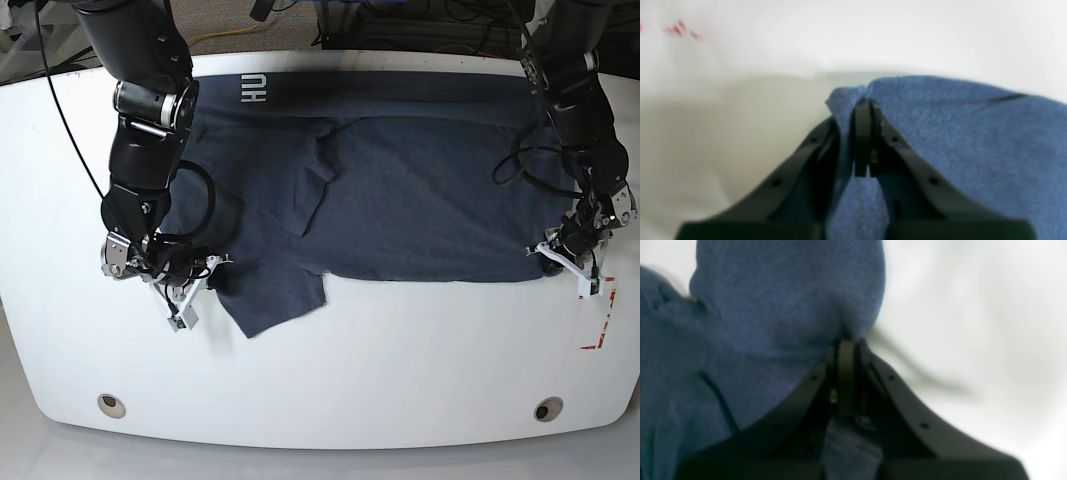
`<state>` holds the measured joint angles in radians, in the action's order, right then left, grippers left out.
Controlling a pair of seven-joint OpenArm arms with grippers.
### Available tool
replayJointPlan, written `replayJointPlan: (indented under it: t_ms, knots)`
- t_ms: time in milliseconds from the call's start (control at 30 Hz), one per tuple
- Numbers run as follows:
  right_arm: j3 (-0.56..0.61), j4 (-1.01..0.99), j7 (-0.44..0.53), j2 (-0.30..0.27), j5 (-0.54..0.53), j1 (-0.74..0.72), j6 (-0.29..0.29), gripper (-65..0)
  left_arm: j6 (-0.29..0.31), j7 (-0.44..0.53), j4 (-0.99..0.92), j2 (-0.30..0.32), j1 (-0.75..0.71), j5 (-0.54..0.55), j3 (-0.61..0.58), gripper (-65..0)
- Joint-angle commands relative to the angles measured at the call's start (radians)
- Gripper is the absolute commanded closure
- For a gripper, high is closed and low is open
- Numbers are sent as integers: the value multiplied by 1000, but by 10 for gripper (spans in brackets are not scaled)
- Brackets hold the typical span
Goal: Fold the T-shirt properly
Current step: 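Grasp the hem corners with both grippers and fold them onto the collar edge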
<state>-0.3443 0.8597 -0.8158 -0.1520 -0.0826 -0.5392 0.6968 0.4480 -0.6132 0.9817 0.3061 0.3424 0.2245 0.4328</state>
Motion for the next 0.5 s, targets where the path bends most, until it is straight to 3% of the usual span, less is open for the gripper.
replayJointPlan:
  t_ms: [0,200,467]
  knots:
    - [1,86,-26,-10,-19,-34,1,0,2,26,78,21,7,17,4,0]
    - [1,327,-175,-11,-26,23,1,0,2,25,231,17,-76,17,4,0]
    - [1,677,-388,-11,-26,161,1,0,11,-75,406,15,-180,19,7,0]
